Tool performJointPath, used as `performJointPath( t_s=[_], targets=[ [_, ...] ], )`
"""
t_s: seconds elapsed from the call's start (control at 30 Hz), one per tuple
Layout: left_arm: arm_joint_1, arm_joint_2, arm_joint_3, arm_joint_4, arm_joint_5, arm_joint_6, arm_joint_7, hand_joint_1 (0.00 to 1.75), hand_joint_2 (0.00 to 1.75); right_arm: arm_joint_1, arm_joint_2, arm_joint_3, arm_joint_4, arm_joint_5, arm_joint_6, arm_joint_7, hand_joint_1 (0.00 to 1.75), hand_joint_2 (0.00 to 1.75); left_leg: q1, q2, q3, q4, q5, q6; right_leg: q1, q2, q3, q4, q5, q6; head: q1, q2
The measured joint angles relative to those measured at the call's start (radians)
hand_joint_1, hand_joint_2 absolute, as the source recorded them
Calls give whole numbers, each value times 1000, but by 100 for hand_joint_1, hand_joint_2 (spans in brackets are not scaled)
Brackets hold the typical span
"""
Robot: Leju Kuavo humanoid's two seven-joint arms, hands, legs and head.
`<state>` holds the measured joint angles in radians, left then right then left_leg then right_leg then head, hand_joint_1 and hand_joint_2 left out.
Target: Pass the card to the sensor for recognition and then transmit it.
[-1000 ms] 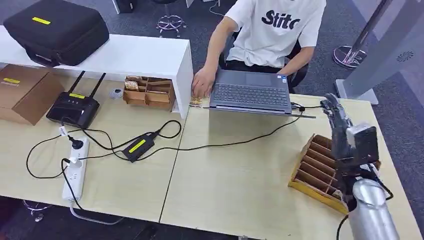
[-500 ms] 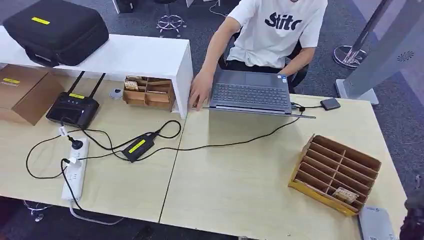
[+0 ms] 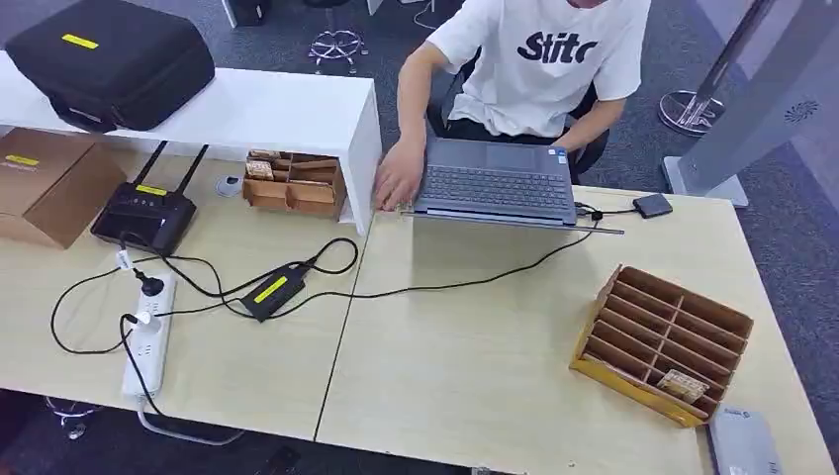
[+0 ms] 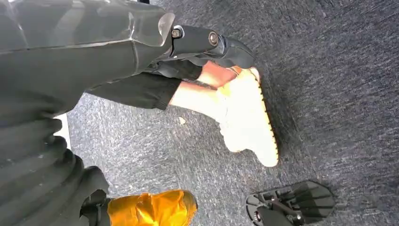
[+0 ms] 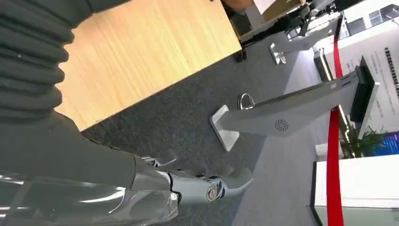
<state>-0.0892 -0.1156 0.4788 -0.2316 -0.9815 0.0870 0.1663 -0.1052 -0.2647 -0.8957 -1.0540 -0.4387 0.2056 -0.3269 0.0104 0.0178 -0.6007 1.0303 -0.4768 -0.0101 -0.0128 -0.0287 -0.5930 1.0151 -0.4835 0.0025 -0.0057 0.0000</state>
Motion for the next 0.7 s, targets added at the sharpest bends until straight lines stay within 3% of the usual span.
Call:
performJointPath(
  t_s=[0.2, 0.4, 0.5, 0.7],
  targets=[
    [1, 0, 3, 0, 1, 4, -9, 0, 175, 19, 6, -56, -5, -35, -23, 3, 0, 175, 0, 0, 0, 0, 0, 0, 0, 0, 0, 0, 0, 0, 0, 0],
    [1, -1, 10, 0, 0, 9, -14, 0, 175, 41, 47, -131, -28, -114, -75, 16, 0, 175, 0, 0, 0, 0, -1, 0, 0, 0, 0, 0, -1, 0, 0, 0],
    [1, -2, 18, 0, -1, 10, -16, 0, 175, 50, 86, -195, -35, -171, -142, 31, 0, 175, 0, 0, 0, 0, -1, 0, 0, 0, 0, 0, -1, 0, 0, 0],
    [1, -6, 24, 0, -6, 10, -16, 0, 175, 60, 213, -313, -40, -181, -286, -11, 0, 175, 1, 1, 1, -1, -2, -1, 1, 1, 0, 0, -2, -1, 0, 0]
  ],
)
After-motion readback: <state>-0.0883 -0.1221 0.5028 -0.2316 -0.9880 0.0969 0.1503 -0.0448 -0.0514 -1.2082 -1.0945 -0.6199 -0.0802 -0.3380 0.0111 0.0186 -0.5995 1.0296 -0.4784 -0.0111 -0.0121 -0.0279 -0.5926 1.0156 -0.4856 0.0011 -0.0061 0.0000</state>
